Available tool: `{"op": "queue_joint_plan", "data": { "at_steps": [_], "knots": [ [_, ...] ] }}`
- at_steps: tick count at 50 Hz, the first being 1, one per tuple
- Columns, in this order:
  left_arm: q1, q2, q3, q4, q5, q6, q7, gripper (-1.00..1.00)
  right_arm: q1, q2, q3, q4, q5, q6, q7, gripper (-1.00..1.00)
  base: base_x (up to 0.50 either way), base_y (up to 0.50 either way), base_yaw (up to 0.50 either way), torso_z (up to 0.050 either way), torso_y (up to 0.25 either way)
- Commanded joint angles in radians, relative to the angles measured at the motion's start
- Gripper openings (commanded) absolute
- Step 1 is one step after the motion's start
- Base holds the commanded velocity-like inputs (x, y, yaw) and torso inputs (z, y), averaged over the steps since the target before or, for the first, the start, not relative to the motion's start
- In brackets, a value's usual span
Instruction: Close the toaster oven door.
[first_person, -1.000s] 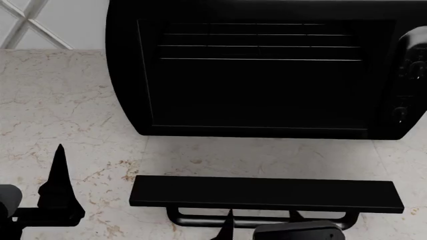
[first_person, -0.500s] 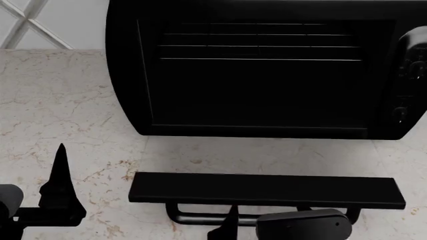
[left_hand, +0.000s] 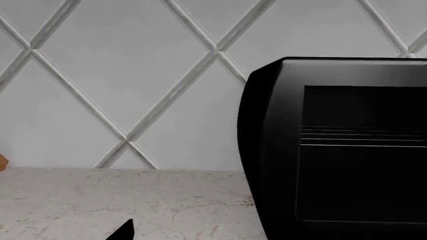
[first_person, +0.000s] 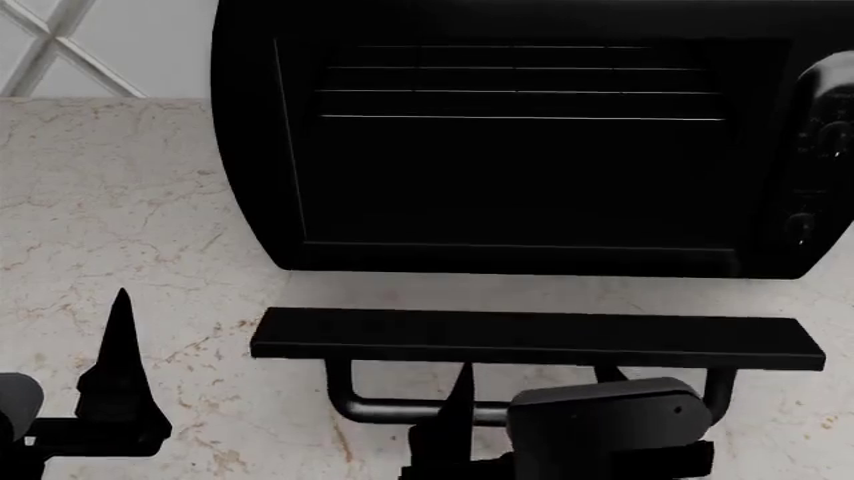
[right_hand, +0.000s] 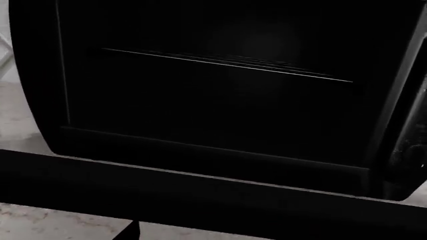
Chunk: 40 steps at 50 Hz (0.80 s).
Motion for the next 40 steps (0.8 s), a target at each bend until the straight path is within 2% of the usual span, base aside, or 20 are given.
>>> {"op": "queue_joint_plan", "data": {
  "at_steps": [1,20,40],
  "knots": [
    [0.005,-0.003,0.005,0.005,-0.005,0.003,-0.004,1.0,0.059,-0.001,-0.004,-0.075,0.003,0.046,0.005,1.0,0.0,0.0,0.0,0.0,0.0],
    [0.008,-0.011,0.011,0.007,-0.013,0.007,-0.01,1.0,0.14,0.0,-0.017,-0.064,0.006,0.09,0.009,1.0,0.0,0.0,0.0,0.0,0.001],
    [-0.002,-0.019,0.017,0.01,-0.021,-0.001,-0.02,1.0,0.296,0.0,-0.027,-0.004,0.005,0.149,0.0,1.0,0.02,0.01,0.01,0.001,0.0]
  ]
}}
